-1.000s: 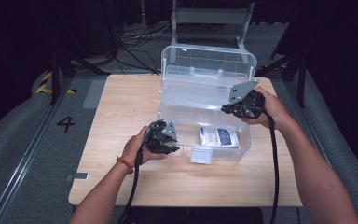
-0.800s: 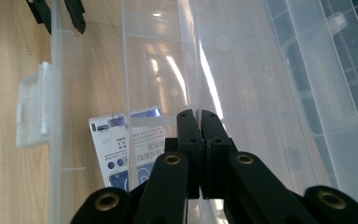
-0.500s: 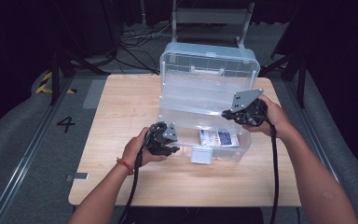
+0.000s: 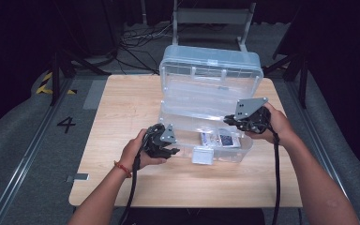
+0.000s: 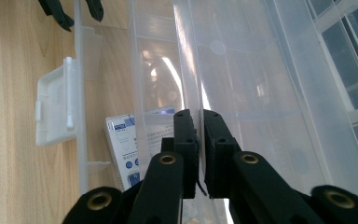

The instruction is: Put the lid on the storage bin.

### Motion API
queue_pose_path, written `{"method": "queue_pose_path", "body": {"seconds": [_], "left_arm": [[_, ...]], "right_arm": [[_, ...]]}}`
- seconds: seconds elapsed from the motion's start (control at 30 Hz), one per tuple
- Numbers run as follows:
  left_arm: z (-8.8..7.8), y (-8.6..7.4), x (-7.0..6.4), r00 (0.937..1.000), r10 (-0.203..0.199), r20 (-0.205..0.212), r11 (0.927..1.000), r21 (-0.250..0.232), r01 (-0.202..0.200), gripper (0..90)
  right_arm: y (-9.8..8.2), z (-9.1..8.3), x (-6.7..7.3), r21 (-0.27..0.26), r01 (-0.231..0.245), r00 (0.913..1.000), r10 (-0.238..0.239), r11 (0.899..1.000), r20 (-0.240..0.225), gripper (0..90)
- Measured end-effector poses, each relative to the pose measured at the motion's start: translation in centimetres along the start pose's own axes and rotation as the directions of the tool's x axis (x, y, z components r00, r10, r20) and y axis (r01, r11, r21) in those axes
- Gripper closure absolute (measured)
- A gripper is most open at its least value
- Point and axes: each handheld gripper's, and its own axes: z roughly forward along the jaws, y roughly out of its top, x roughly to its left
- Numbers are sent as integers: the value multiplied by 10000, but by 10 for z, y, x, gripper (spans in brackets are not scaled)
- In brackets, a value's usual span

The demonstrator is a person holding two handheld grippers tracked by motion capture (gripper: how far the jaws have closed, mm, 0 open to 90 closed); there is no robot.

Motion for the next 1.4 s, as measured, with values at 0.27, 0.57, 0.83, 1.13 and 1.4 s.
{"method": "queue_pose_path", "body": {"seconds": [0.27, 0.57, 0.83, 1.13, 1.4], "left_arm": [[-45, -5, 4, 9994, -345, -50, 9861, -1629, 332, 571], [-92, 0, 28, 9887, -1456, -343, 9427, -3081, 1282, 491], [-101, 15, 57, 9528, -2834, -1093, 9022, -3674, 2262, 433], [-95, 33, 94, 9282, -3560, -1081, 8775, -3803, 2923, 419], [-83, 42, 110, 9215, -3645, -1345, 8844, -3599, 2972, 498]], "right_arm": [[-2, 0, 6, -10, 26, 9999, -26, 10000, 102, 851], [-4, 0, 8, -198, -49, 9997, 54, 9998, 235, 842], [-6, 0, 8, -398, -149, 9996, 158, 9991, 224, 842], [-10, -1, 9, -626, -357, 9989, 375, 9974, 286, 836], [-12, -1, 14, -752, -350, 9977, 393, 9966, 559, 819]]}}
